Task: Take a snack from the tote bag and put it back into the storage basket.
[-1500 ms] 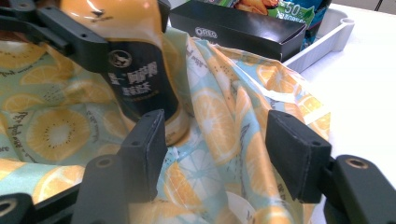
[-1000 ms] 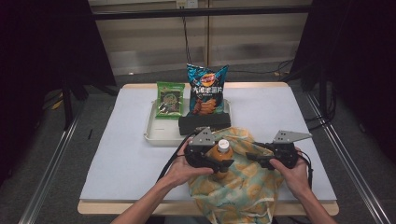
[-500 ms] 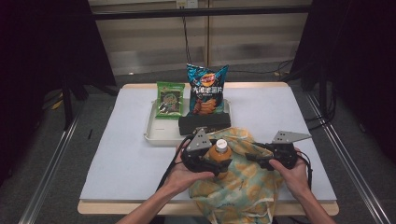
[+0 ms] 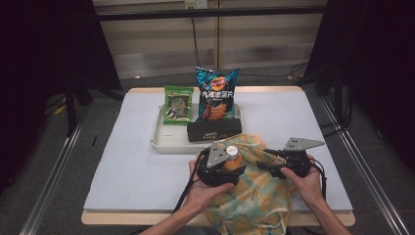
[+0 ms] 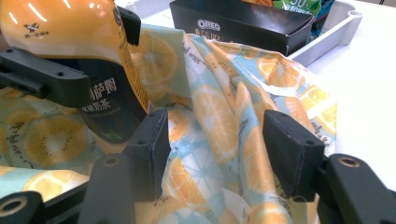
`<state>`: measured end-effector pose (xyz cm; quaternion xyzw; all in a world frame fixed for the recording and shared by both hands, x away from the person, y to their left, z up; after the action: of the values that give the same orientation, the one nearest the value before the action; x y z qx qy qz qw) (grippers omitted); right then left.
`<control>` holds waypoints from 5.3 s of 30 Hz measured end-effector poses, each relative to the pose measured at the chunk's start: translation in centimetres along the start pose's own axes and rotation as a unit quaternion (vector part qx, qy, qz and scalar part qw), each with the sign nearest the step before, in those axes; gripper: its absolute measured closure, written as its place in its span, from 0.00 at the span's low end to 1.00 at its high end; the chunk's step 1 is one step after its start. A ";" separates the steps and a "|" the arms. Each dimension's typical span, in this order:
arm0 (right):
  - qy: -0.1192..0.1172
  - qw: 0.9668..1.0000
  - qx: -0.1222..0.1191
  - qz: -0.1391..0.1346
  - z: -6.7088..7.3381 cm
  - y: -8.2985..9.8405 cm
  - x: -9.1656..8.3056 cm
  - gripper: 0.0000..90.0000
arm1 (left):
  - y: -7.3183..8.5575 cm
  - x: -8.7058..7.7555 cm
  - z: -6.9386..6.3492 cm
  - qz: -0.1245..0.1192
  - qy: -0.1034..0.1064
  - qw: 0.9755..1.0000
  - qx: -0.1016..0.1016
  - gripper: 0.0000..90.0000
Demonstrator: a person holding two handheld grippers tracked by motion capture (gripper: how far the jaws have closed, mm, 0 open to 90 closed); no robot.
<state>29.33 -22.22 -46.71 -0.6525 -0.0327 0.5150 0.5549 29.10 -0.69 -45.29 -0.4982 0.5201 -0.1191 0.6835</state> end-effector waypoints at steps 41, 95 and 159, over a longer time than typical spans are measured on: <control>0.046 0.997 0.043 0.033 -3.1 4.9 -5.8 1.00 | -5.9 -7.7 4.2 -0.090 0.137 0.986 0.024 0.35; 0.017 0.999 0.025 -0.044 0.0 2.2 -5.8 0.40 | -1.8 -9.6 19.8 -0.037 0.094 0.995 0.000 0.35; 0.016 0.999 0.028 -0.040 -0.1 2.7 -5.8 0.36 | 2.7 -5.1 23.0 0.042 0.011 0.999 -0.009 0.21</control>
<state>25.25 -26.91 -45.06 -0.6429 -0.0355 0.4824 0.5939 45.01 16.87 -45.28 -0.4808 0.5491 -0.0907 0.6776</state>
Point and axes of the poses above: each handheld gripper's, and its own axes: x roughly forward along the jaws, y roughly out of its underside, z roughly to its left, the point moved 4 cm from there along x, roughly forward along the jaws, and after that the axes turned 10 degrees about z, right-handed, at the moved point
